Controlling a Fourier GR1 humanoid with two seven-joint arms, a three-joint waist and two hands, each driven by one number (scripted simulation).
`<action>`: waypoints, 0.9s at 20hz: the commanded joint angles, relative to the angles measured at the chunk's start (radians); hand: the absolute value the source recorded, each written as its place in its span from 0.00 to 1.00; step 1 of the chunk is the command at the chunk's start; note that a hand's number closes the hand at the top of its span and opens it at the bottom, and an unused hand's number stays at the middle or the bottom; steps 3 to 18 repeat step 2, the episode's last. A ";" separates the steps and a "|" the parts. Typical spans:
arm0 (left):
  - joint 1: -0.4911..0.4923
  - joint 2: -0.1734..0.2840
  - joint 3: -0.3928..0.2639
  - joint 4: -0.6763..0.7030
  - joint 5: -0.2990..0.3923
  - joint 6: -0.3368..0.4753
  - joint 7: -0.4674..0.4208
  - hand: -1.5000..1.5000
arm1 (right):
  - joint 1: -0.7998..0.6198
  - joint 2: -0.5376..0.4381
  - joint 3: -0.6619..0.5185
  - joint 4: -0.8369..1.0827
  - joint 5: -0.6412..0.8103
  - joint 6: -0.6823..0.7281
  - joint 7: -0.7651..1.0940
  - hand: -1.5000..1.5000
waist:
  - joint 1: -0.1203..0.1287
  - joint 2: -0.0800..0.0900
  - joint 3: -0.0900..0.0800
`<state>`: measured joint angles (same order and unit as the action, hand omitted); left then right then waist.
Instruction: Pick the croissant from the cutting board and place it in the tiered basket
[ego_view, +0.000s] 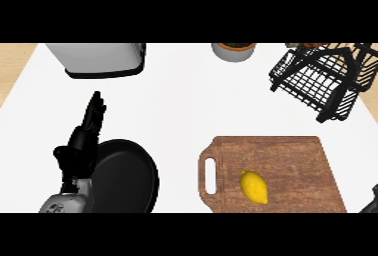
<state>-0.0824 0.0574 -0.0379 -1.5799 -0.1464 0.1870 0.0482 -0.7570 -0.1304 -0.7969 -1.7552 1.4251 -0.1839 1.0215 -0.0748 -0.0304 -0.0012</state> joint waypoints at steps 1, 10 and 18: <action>0.013 0.007 -0.001 -0.025 -0.012 0.006 0.016 0.50 | 0.136 0.116 -0.002 -0.323 -0.073 0.126 0.028 0.00 | -0.014 -0.008 0.000; 0.038 0.000 0.003 -0.015 0.003 0.003 0.001 0.50 | 0.224 0.125 -0.016 -0.378 -0.125 0.119 -0.011 0.00 | -0.016 -0.005 0.002; 0.038 0.000 0.003 -0.015 0.003 0.003 0.001 0.50 | 0.224 0.125 -0.016 -0.378 -0.125 0.119 -0.011 0.00 | -0.016 -0.005 0.002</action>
